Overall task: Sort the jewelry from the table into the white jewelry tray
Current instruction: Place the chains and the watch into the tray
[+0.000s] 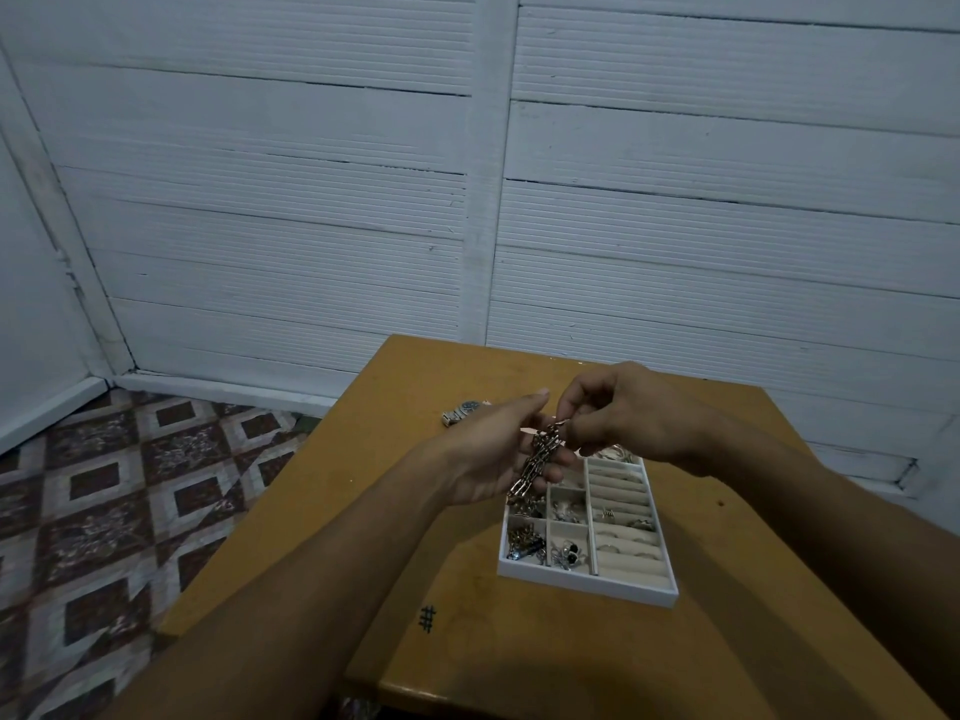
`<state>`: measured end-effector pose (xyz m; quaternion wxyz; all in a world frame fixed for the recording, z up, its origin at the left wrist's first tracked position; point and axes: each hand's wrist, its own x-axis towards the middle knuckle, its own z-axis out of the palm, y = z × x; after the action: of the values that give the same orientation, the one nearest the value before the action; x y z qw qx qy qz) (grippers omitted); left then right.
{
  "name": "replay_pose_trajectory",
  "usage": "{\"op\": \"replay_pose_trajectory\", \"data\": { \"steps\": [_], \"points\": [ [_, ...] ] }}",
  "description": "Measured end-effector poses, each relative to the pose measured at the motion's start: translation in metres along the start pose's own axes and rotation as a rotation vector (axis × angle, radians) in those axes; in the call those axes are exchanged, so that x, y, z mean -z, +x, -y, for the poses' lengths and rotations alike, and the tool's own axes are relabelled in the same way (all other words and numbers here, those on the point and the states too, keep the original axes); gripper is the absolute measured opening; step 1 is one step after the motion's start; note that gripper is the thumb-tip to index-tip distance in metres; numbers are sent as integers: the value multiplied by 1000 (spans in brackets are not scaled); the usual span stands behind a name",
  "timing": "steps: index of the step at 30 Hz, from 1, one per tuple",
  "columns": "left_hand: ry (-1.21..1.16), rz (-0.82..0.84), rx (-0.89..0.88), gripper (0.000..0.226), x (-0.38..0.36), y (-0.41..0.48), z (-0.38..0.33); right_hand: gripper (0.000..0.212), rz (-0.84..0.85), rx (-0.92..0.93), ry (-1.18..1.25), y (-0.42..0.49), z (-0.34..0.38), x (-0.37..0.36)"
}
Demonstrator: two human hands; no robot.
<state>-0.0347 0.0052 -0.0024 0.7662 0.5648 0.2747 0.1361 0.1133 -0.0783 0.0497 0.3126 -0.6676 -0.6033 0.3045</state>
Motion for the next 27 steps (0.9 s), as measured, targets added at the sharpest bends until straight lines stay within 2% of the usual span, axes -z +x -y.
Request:
{"op": "replay_pose_trajectory", "data": {
  "steps": [5, 9, 19, 27],
  "points": [
    [-18, -5, -12, 40, -1, -1, -1, 7, -46, -18, 135, 1, -3, 4],
    [-29, -5, -7, 33, -5, 1, -4, 6, -66, -6, 108, 1, -5, 3],
    [9, 0, 3, 49, -9, 5, -1, 7, -96, 45, 162, -1, 9, 10],
    [-178, 31, 40, 63, -6, 4, 14, 4, -195, 54, 191, 2, 21, 26]
  ]
}}
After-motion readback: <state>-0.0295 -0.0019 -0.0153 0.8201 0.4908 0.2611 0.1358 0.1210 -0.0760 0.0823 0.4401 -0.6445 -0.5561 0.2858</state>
